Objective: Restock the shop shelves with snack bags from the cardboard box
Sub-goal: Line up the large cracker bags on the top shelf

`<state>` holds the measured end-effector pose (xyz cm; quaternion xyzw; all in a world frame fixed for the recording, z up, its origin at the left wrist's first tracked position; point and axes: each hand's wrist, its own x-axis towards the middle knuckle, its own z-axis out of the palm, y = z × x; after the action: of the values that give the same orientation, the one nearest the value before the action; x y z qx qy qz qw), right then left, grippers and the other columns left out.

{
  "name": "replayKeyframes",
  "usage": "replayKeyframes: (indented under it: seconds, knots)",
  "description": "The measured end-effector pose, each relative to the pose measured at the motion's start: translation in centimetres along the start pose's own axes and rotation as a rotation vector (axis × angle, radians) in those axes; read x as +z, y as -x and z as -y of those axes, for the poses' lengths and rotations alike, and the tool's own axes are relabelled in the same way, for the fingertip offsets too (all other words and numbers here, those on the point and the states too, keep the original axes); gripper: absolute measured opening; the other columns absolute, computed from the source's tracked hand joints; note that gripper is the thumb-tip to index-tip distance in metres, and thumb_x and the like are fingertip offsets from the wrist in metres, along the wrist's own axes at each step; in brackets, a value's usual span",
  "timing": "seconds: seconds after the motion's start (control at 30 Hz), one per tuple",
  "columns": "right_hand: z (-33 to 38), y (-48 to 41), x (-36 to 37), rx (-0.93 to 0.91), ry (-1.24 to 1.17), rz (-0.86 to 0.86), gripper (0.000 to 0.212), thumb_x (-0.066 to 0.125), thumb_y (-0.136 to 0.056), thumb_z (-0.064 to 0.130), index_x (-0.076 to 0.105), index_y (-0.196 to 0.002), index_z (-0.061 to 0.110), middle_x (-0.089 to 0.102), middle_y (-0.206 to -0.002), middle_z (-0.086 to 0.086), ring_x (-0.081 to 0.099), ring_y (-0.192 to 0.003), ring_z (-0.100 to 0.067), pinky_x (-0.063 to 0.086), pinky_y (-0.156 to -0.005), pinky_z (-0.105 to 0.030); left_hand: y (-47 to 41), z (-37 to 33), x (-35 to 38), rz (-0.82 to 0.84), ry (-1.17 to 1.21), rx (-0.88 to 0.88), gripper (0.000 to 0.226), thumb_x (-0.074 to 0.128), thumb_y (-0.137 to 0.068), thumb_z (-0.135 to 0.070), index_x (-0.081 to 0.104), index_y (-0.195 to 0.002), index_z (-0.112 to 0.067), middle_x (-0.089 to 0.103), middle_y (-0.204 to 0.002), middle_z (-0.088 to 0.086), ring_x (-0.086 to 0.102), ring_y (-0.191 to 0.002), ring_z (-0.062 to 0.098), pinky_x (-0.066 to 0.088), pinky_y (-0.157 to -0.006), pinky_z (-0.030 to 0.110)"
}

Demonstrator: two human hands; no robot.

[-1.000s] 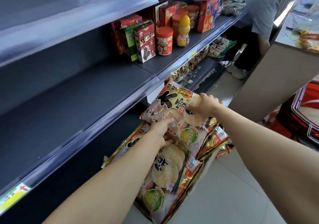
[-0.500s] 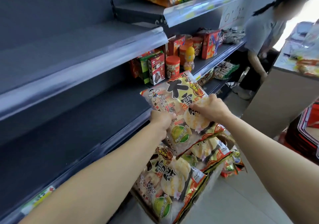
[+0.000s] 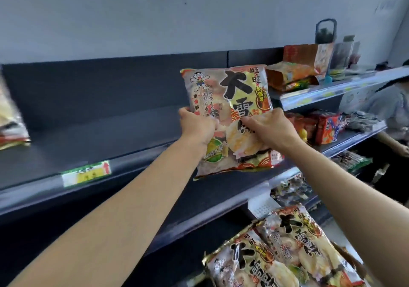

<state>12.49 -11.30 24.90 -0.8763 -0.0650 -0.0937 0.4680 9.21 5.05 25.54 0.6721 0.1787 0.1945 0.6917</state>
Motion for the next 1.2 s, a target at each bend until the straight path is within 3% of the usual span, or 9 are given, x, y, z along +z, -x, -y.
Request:
replayKeyframes:
  seconds: [0.1,0.23,0.37,0.5,0.57,0.7,1.0,1.2]
  knots:
    - [5.8,-0.5,4.0,-0.081,-0.037,0.046,0.080,0.067,-0.076,0.058,0.036,-0.131,0.009,0.053,-0.127,-0.009,0.053,-0.114,-0.028,0.046,-0.086,-0.034,-1.3,-2.9,-6.2,-0.087,0.033,0.038,0.054,0.063,-0.080,0.006,0.029,-0.109,-0.024,0.054,-0.114,0.009,0.061,-0.102,0.026,0.054,-0.088,0.046]
    - [12.6,-0.8,10.0,-0.180,-0.113,0.119,0.064,0.065,-0.081,0.047,0.037,-0.125,0.010,0.055,-0.123,-0.009,0.056,-0.109,-0.028,0.049,-0.090,-0.042,-3.8,-5.6,-14.7,-0.160,0.030,0.103,0.059,0.064,-0.076,0.008,0.035,-0.114,-0.027,0.058,-0.112,0.008,0.061,-0.102,0.027,0.053,-0.088,0.048]
    - [17.8,-0.9,16.5,-0.244,-0.141,0.175,0.047,0.061,-0.082,0.037,0.038,-0.114,0.012,0.056,-0.116,-0.008,0.055,-0.098,-0.027,0.048,-0.087,-0.043,-7.3,-6.1,-22.5,-0.271,-0.040,0.131,0.092,0.069,-0.050,-0.008,0.036,-0.131,-0.038,0.054,-0.124,0.008,0.060,-0.104,0.028,0.053,-0.089,0.049]
    - [21.1,-1.6,22.8,-0.282,-0.141,0.261,0.038,0.061,-0.083,0.034,0.038,-0.108,0.015,0.056,-0.116,-0.009,0.056,-0.105,-0.032,0.045,-0.094,-0.051,-11.3,-5.6,-29.0,-0.362,-0.154,0.128,0.096,0.069,-0.052,-0.011,0.034,-0.136,-0.042,0.053,-0.126,0.007,0.059,-0.106,0.026,0.052,-0.090,0.048]
    - [22.1,-2.2,25.8,-0.301,-0.123,0.314,0.045,0.063,-0.084,0.035,0.041,-0.116,0.011,0.055,-0.119,-0.010,0.054,-0.110,-0.033,0.045,-0.094,-0.050,-12.7,-5.5,-31.2,-0.380,-0.204,0.119,0.093,0.071,-0.065,-0.003,0.031,-0.141,-0.037,0.053,-0.127,0.008,0.058,-0.108,0.026,0.052,-0.091,0.045]
    - [23.9,-3.7,30.7,-0.343,-0.090,0.344,0.047,0.061,-0.085,0.030,0.042,-0.122,0.009,0.054,-0.122,-0.011,0.051,-0.112,-0.034,0.044,-0.096,-0.049,-15.6,-4.5,-34.9,-0.372,-0.186,0.049,0.079,0.064,-0.083,0.005,0.030,-0.145,-0.031,0.058,-0.122,0.002,0.057,-0.106,0.021,0.046,-0.077,0.034]
    - [26.8,-5.2,36.4,-0.341,-0.069,0.386,0.052,0.055,-0.085,0.025,0.037,-0.132,0.012,0.051,-0.128,-0.012,0.046,-0.117,-0.036,0.038,-0.102,-0.050,-20.8,-4.1,-39.1,-0.461,-0.342,0.013,0.076,0.064,-0.081,0.005,0.030,-0.145,-0.018,0.054,-0.131,0.007,0.054,-0.117,0.028,0.046,-0.097,0.043]
    - [26.6,-5.2,36.5,-0.332,0.033,0.360,0.058,0.056,-0.086,0.024,0.031,-0.137,0.012,0.043,-0.132,-0.016,0.041,-0.121,-0.038,0.035,-0.105,-0.049,-21.4,-3.1,-39.4,-0.499,-0.525,0.058,0.049,0.063,-0.081,0.000,0.046,-0.127,-0.008,0.057,-0.121,0.010,0.057,-0.109,0.028,0.052,-0.088,0.039]
